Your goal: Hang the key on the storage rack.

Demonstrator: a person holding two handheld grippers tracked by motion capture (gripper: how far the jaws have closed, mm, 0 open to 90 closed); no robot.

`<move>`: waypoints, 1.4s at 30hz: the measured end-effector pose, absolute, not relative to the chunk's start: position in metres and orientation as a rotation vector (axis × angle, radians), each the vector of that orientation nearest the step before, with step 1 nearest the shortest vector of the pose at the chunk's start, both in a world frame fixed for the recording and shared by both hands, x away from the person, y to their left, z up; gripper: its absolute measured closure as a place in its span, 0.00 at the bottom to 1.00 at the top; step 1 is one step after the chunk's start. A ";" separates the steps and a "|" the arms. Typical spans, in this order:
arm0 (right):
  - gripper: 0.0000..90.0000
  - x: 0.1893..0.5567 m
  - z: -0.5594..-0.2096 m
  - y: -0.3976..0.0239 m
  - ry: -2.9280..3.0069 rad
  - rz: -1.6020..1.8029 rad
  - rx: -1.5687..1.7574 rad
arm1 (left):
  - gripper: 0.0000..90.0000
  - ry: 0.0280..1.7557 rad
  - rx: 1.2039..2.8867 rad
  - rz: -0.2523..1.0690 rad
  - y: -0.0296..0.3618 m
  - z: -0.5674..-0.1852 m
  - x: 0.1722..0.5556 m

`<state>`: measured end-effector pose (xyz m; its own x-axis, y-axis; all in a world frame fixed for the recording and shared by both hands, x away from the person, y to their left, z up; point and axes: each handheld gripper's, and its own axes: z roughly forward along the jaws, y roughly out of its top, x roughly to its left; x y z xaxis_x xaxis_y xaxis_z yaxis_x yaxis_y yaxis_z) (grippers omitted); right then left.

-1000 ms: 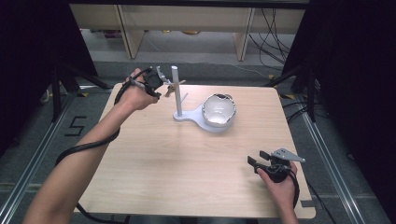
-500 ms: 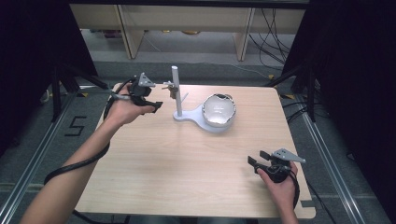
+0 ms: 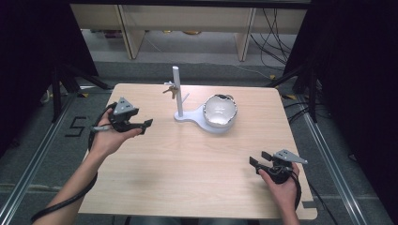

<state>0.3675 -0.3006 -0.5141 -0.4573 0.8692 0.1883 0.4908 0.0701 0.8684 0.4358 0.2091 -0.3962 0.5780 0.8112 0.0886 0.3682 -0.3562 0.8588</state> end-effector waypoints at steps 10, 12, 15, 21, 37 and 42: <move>0.40 0.368 -0.514 -0.300 1.977 1.342 1.352 | 0.35 1.018 1.890 0.651 0.226 -0.447 0.407; 0.39 0.368 -0.514 -0.300 1.977 1.341 1.349 | 0.35 1.035 1.876 0.645 0.230 -0.454 0.403; 0.39 0.368 -0.515 -0.299 1.978 1.366 1.354 | 0.35 1.055 1.859 0.661 0.236 -0.462 0.397; 0.39 0.369 -0.516 -0.300 1.957 1.333 1.357 | 0.35 1.102 1.813 0.665 0.249 -0.482 0.378; 0.39 0.368 -0.514 -0.298 1.988 1.319 1.346 | 0.34 1.103 1.666 0.795 0.261 -0.524 0.337; 0.39 0.366 -0.514 -0.296 1.981 1.332 1.367 | 0.34 1.074 1.690 0.829 0.256 -0.524 0.334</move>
<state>0.3664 -0.2960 -0.5144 -0.4492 0.8733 0.1885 0.5041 0.0735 0.8605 0.3340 0.2556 -0.5242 0.3875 0.9201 0.0563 0.2874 -0.1786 0.9410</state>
